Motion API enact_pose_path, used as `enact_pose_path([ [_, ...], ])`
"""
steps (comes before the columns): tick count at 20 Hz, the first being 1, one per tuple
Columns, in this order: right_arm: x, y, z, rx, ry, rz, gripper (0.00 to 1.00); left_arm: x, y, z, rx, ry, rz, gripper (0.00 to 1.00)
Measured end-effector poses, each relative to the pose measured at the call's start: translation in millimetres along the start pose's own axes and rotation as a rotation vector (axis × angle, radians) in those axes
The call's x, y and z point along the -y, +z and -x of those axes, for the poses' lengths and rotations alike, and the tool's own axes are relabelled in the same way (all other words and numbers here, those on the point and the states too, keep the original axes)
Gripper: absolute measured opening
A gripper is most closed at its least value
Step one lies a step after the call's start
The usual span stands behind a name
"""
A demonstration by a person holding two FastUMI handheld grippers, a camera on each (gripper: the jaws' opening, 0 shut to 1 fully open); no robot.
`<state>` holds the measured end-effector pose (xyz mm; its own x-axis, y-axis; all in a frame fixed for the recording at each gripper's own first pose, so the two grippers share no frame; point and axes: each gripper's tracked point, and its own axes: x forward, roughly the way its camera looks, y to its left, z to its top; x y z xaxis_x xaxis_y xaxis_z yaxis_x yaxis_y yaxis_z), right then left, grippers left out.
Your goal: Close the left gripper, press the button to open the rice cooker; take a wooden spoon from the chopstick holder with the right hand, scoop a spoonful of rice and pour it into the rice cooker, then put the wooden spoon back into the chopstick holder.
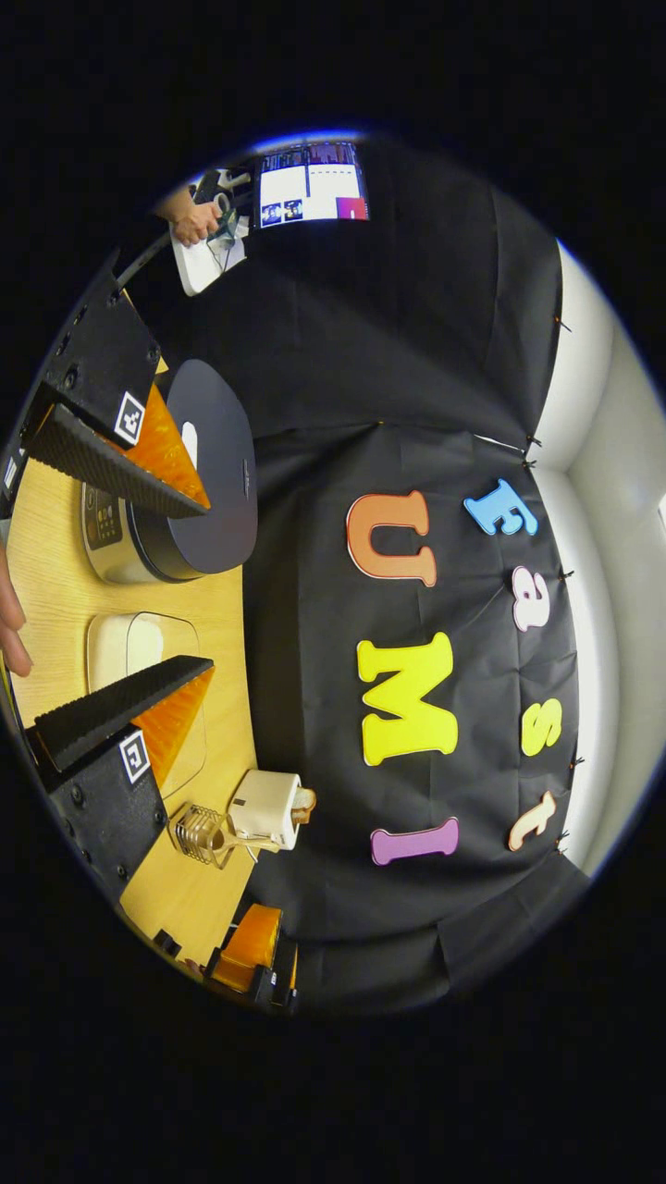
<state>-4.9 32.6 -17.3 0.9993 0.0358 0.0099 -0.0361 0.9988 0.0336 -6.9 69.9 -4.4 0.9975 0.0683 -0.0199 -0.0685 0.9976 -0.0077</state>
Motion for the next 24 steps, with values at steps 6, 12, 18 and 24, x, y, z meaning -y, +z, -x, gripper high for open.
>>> enact_pose_path([
  [6, 21, -4, -5, -0.03, -0.025, -0.019, 0.94, -4, 2, 3, -0.007, -0.005, -0.002, 0.95],
  [12, 26, -6, -9, -0.05, -0.011, -0.031, 0.93, -41, 4, 7, -0.008, 0.069, 0.022, 0.89],
  [18, 27, -6, -8, -0.058, -0.013, -0.033, 0.94, -70, 1, -9, -0.111, 0.054, 0.092, 0.57],
  [24, 33, -6, -7, -0.06, -0.023, -0.032, 0.93, -84, -11, -29, -0.205, 0.052, 0.084, 0.11],
])
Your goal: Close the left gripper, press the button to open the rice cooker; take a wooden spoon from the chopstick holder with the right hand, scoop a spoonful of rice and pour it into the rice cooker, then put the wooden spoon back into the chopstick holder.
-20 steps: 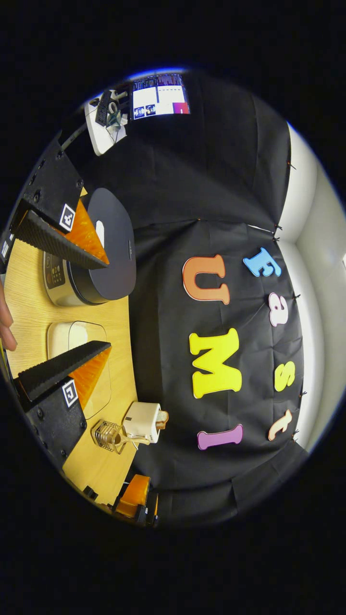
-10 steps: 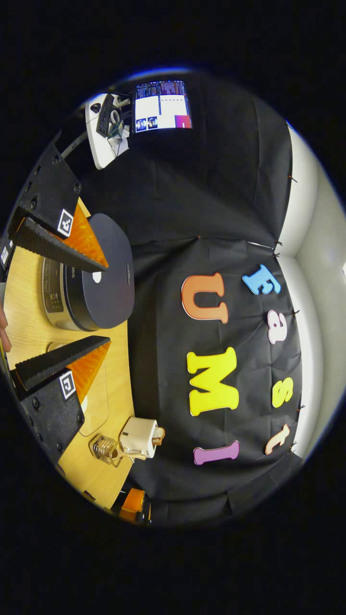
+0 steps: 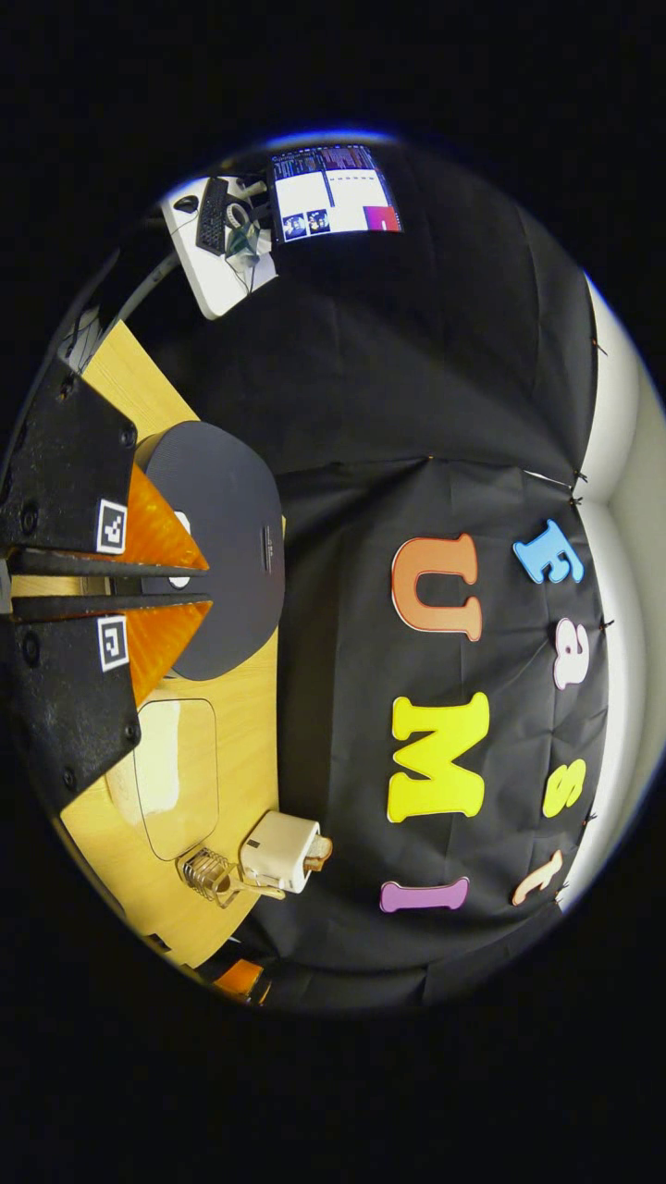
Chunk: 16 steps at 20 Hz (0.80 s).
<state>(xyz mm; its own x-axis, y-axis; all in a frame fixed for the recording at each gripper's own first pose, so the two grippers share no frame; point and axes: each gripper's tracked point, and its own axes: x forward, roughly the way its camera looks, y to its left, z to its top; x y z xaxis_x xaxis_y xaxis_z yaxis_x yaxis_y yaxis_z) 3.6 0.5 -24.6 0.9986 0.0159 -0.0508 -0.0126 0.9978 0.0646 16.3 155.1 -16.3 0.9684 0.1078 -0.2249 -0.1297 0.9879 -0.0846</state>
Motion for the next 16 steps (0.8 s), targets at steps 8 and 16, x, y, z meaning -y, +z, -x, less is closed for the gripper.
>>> enact_pose_path([
  [8, 0, -3, -3, -0.02, 0.007, -0.006, 0.94, -17, -18, -28, -0.098, 0.04, 0.016, 0.03],
  [16, -6, -5, 0, -0.026, 0.03, -0.002, 0.94, -17, -29, -29, -0.12, 0.032, 0.02, 0.03],
])
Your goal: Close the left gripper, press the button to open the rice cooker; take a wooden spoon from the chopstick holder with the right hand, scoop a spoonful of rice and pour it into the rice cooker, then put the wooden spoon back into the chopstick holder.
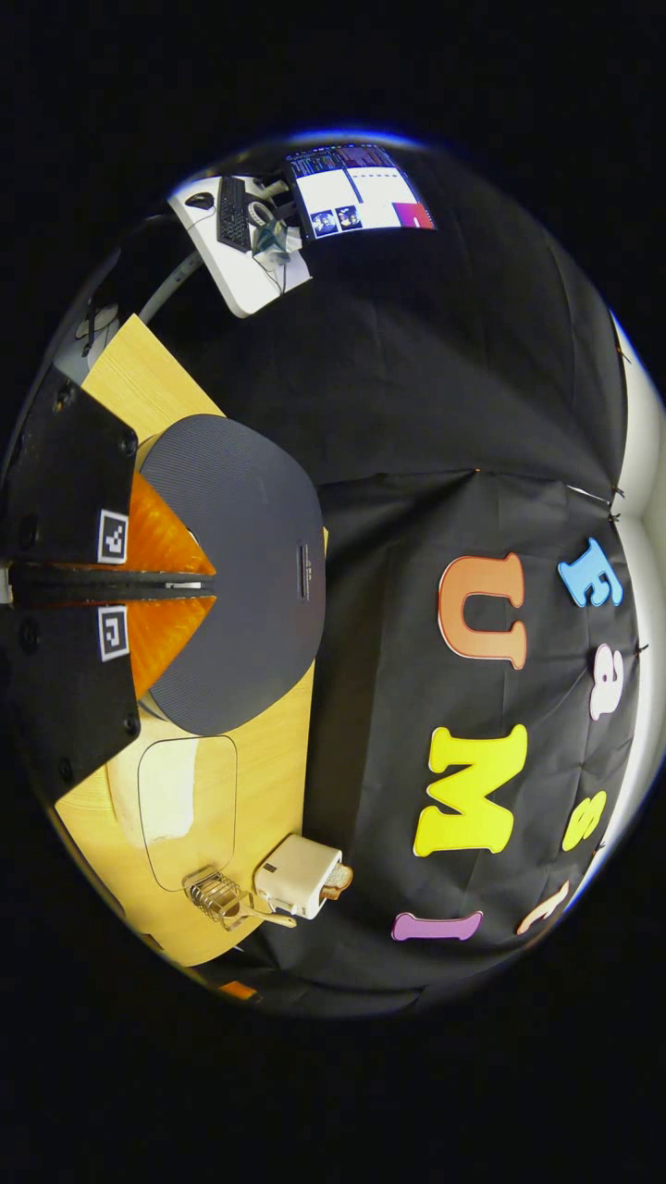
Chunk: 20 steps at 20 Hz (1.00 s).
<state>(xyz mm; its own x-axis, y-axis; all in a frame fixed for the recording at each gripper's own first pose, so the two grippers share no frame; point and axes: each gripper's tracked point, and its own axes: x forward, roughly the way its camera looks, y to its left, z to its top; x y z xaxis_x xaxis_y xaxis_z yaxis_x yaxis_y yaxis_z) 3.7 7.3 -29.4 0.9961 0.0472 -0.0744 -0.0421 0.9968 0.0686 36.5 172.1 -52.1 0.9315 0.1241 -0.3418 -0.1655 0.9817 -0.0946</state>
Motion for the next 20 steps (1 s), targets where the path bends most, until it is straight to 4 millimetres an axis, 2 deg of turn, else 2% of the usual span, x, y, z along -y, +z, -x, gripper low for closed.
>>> enact_pose_path([
  [1, -1, 0, 0, -0.001, 0.002, -0.001, 0.91, 1, 1, 0, 0.004, 0.006, -0.019, 0.03],
  [4, -5, -1, 1, -0.005, 0.012, 0.002, 0.94, 0, -2, -5, -0.008, 0.014, -0.05, 0.03],
  [6, -6, -1, 2, -0.005, 0.019, 0.003, 0.91, -2, -2, 0, -0.033, -0.001, -0.025, 0.03],
  [8, -2, 2, 2, 0.001, 0.014, 0.002, 0.94, -2, 2, 3, -0.031, -0.004, -0.014, 0.03],
  [11, 5, 2, 1, -0.002, -0.002, -0.005, 0.94, -3, 17, 7, 0.024, 0.025, -0.032, 0.03],
  [14, 7, 0, -1, -0.012, -0.002, -0.015, 0.96, 4, 44, 26, 0.118, 0.048, -0.052, 0.06],
  [16, 8, 0, -2, -0.015, -0.003, -0.017, 0.94, -1, 68, 44, 0.203, 0.1, -0.082, 0.33],
  [17, 9, 0, -2, -0.017, -0.004, -0.018, 0.94, -1, 73, 53, 0.226, 0.103, -0.088, 0.7],
  [20, 10, -1, -2, -0.021, -0.004, -0.021, 0.94, 19, 75, 71, 0.245, 0.059, -0.08, 1.0],
])
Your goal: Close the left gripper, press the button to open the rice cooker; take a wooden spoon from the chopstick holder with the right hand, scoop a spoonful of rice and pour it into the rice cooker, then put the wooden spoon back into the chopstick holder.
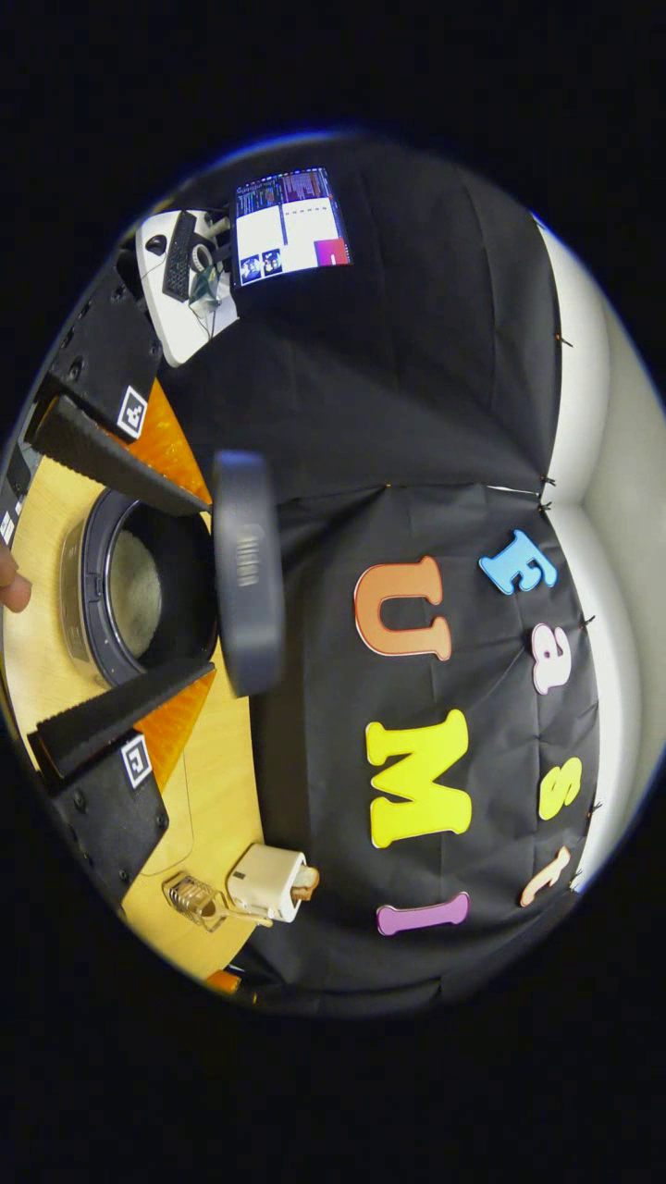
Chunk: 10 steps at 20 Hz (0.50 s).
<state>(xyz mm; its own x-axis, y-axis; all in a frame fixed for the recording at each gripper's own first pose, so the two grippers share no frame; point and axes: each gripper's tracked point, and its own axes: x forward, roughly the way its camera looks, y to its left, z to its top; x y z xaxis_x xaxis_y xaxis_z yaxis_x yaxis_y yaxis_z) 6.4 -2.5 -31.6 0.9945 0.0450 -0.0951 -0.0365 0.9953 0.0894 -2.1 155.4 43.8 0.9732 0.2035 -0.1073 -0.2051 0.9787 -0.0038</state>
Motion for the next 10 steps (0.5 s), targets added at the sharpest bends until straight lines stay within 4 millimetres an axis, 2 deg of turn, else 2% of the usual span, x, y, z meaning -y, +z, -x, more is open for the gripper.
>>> enact_pose_path([
  [1, 1, 1, 0, -0.002, -0.001, -0.002, 0.94, 3, 3, 5, 0.014, -0.006, -0.004, 0.96],
  [2, 2, 0, -1, -0.004, -0.003, -0.002, 0.91, 4, 5, 9, 0.027, -0.006, -0.006, 0.99],
  [5, 4, -1, -3, -0.011, -0.006, -0.007, 0.94, 14, 5, 19, 0.045, -0.029, 0.005, 0.99],
  [8, 4, -3, -5, -0.017, -0.005, -0.006, 0.94, 26, -1, 27, 0.049, -0.058, 0.012, 0.99],
  [9, 7, -2, -7, -0.017, -0.011, -0.006, 0.91, 28, -4, 28, 0.05, -0.065, 0.013, 0.99],
  [10, 10, -4, -10, -0.018, -0.019, -0.007, 0.94, 33, -6, 30, 0.055, -0.073, 0.017, 0.96],
])
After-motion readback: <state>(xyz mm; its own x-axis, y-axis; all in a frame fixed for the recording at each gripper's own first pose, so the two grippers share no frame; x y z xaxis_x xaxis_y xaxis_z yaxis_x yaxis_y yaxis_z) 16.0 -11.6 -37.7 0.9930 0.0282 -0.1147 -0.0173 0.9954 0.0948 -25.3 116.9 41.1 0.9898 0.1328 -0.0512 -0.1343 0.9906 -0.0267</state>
